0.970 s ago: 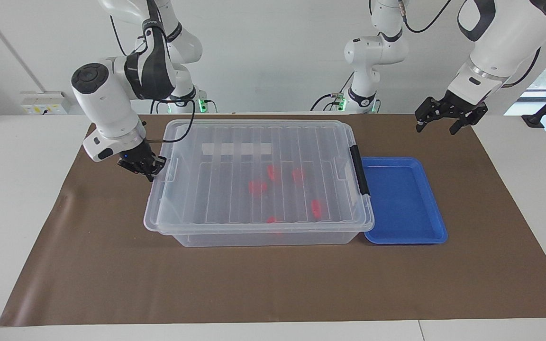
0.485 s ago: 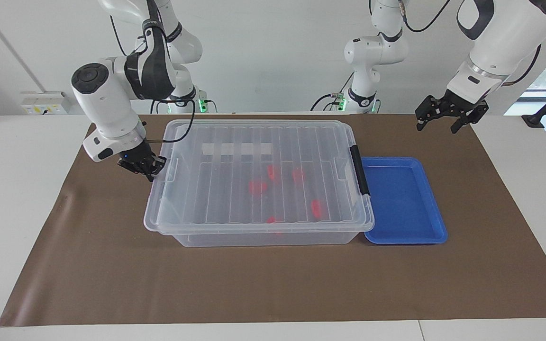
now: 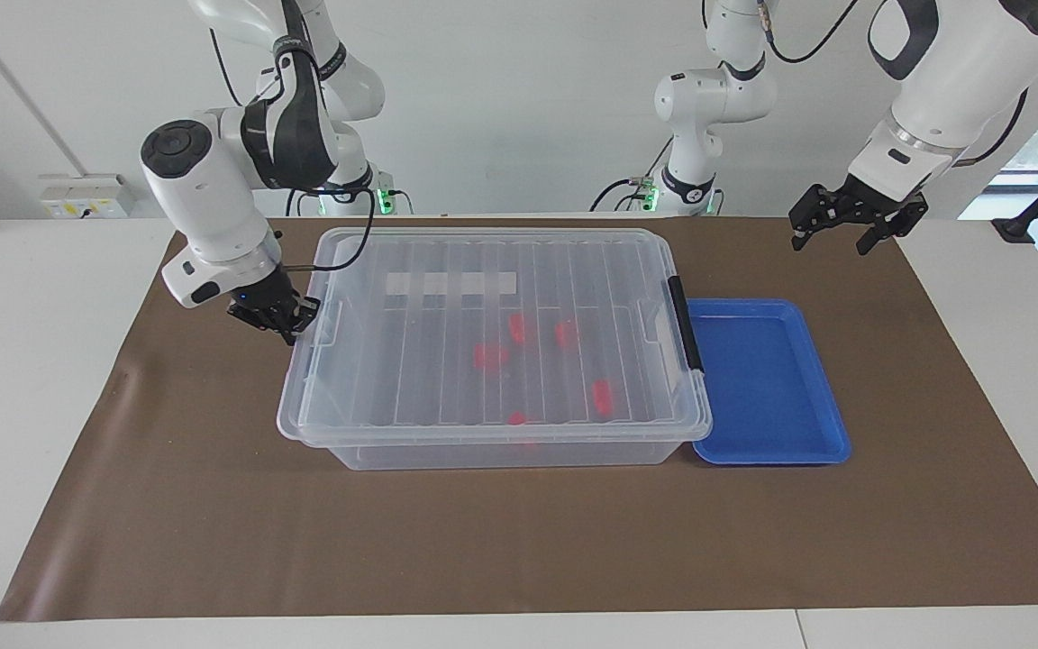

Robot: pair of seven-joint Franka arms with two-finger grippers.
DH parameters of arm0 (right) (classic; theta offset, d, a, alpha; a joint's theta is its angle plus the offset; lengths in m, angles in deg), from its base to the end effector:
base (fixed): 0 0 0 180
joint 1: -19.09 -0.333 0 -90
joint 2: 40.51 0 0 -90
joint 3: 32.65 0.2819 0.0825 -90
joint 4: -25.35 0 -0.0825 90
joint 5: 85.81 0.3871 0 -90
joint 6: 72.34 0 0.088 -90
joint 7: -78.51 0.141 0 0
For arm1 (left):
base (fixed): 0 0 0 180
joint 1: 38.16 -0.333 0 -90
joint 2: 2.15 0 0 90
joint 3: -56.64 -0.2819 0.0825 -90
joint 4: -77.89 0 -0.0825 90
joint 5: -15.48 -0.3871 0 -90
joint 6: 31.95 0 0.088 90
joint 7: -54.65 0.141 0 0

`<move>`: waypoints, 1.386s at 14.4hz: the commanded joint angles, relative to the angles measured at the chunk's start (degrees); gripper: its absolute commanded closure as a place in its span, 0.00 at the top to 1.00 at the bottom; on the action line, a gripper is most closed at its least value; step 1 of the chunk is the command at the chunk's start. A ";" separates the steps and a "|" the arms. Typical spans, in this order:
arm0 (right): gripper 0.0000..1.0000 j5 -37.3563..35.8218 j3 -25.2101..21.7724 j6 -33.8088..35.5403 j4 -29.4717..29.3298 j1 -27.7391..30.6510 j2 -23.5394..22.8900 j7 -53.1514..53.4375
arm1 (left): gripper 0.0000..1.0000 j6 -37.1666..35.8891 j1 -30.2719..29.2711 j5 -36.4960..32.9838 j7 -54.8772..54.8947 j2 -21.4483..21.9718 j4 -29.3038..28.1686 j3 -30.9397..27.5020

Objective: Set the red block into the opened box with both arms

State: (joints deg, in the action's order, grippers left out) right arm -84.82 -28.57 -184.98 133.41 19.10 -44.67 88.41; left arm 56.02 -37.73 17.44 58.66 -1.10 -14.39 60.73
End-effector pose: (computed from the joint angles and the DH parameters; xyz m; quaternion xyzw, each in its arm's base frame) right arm 0.5798 0.0425 0.3979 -0.9985 0.0542 -0.0024 0.0109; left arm 0.5438 -0.0482 0.5448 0.9967 -0.0744 -0.0285 0.0163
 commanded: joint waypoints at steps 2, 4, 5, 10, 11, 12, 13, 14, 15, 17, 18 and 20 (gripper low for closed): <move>0.00 0.59 0.05 -0.12 1.02 -0.36 1.17 2.40 | 1.00 0.01 0.00 -0.90 0.73 -0.43 1.06 0.22; 0.00 0.59 0.05 -0.12 1.02 -0.27 1.17 1.88 | 1.00 0.10 0.00 -0.90 0.91 0.00 0.01 0.22; 0.00 0.59 -0.04 -0.03 0.76 -0.18 1.17 1.70 | 1.00 0.09 0.09 -0.90 0.73 0.09 -0.09 0.22; 0.00 0.59 -0.30 9.68 -9.14 1.31 0.55 1.52 | 1.00 -0.26 -0.26 -0.81 0.38 0.18 -0.09 0.22; 0.00 0.59 -0.47 13.29 -11.35 1.58 0.55 1.52 | 1.00 -0.26 -0.44 -0.81 0.38 0.18 -0.18 0.22; 0.00 0.59 -0.56 15.59 -12.85 2.53 0.90 1.52 | 1.00 -0.26 -0.52 -0.81 0.38 0.18 -0.18 0.14; 0.00 0.59 -0.56 17.87 -14.52 3.41 1.34 1.44 | 1.00 -0.26 -0.53 -0.81 0.38 0.18 -0.18 0.05; 0.05 0.59 -0.56 20.42 -16.19 4.12 1.69 1.09 | 1.00 -0.26 -0.53 -0.81 0.38 0.18 -0.18 0.05; 0.38 0.59 -0.56 22.62 -17.60 4.56 1.78 0.13 | 1.00 -0.26 -0.53 -0.81 0.38 0.18 -0.18 0.05; 1.00 0.51 -0.74 23.96 -18.23 5.35 3.44 -4.52 | 1.00 -0.26 -0.44 -0.90 0.38 0.18 -0.18 0.05; 1.00 0.51 -0.83 24.66 -18.31 6.14 3.71 -6.11 | 1.00 -0.26 -0.44 -0.82 0.38 0.18 -0.18 0.05; 1.00 0.42 -0.83 26.15 -19.10 7.03 4.06 -6.48 | 1.00 -0.26 -0.53 -0.81 0.38 0.18 -0.09 0.05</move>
State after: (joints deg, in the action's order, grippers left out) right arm -84.83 -29.60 -160.45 115.32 24.90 -40.78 83.86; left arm 56.00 -37.82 17.44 58.75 -1.11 -14.38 60.58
